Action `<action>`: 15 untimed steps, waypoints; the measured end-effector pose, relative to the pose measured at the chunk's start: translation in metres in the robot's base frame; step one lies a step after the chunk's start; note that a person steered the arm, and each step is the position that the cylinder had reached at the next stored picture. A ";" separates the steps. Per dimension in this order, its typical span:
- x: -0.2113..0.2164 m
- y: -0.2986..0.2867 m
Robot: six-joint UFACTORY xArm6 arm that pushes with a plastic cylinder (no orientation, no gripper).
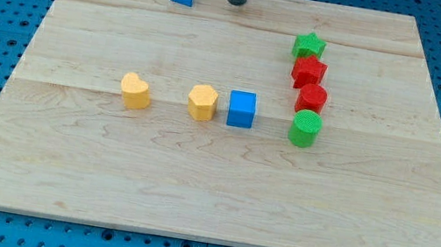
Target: Move the blue triangle to the left of the yellow heart
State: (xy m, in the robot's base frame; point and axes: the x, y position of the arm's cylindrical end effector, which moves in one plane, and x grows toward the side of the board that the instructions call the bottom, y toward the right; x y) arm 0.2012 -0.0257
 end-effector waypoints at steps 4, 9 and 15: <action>0.063 -0.164; 0.137 -0.199; 0.193 -0.207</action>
State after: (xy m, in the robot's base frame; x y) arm 0.3941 -0.2326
